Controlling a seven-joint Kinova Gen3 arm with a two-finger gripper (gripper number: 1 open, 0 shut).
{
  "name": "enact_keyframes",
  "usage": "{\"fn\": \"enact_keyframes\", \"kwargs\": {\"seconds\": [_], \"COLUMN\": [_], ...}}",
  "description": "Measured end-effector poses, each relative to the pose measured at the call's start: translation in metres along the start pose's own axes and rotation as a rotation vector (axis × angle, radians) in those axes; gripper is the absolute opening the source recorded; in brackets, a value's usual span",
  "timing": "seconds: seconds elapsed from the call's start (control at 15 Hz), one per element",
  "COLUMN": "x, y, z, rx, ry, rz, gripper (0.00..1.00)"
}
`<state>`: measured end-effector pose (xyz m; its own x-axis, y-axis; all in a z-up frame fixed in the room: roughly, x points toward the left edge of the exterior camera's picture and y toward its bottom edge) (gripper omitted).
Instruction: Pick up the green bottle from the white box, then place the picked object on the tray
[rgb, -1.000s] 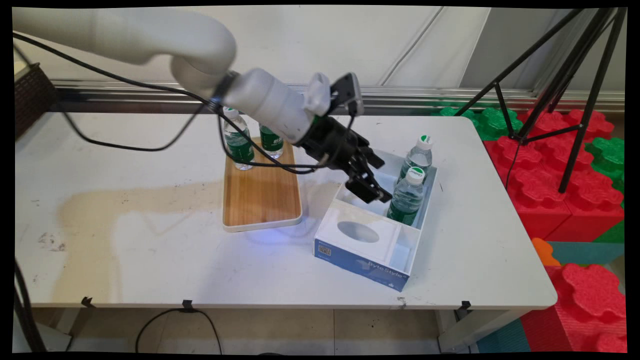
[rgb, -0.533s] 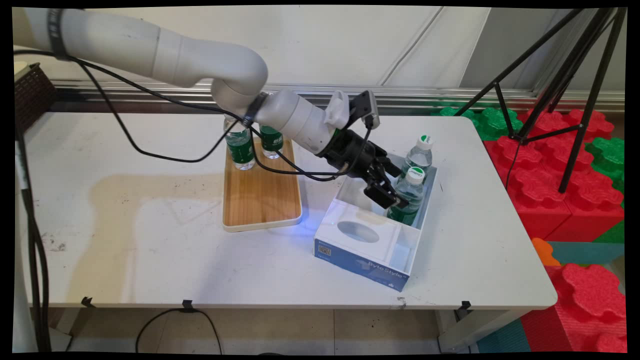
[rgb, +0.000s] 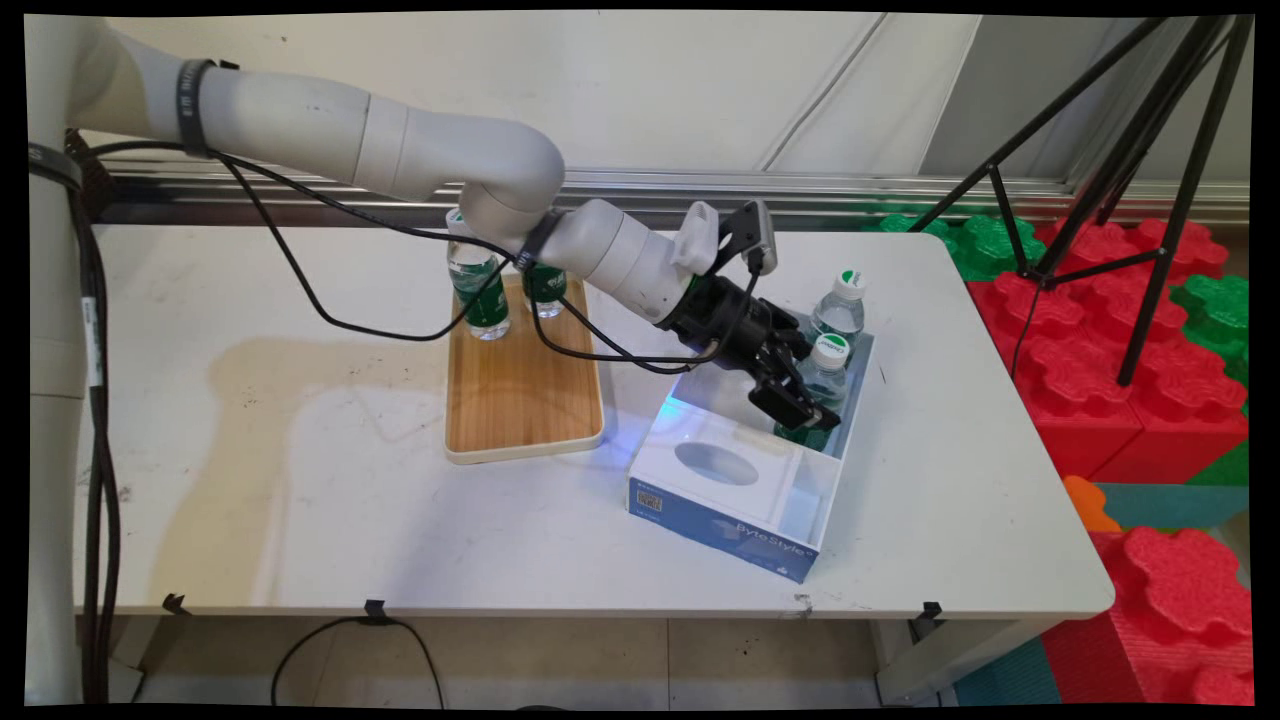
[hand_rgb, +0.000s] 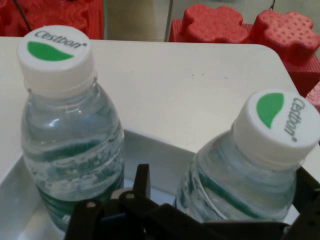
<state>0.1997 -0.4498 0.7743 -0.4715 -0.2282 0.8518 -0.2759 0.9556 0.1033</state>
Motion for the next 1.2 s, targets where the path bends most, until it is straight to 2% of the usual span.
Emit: {"fn": "enact_keyframes", "kwargs": {"seconds": [0.2,0.27,0.8,1.0,1.2], "x": [-0.002,-0.003,-0.002,0.009,0.031], "y": [-0.001,-0.002,-0.001,0.000,0.002], "z": [0.005,0.007,0.007,-0.007,-0.030], "rx": [-0.011,-0.016,-0.035,-0.033,-0.024], "ry": [0.007,0.010,0.032,0.060,0.100], "rz": [0.003,0.004,0.018,0.029,0.036], "gripper": [1.00,0.00,0.00,0.00,0.00]}}
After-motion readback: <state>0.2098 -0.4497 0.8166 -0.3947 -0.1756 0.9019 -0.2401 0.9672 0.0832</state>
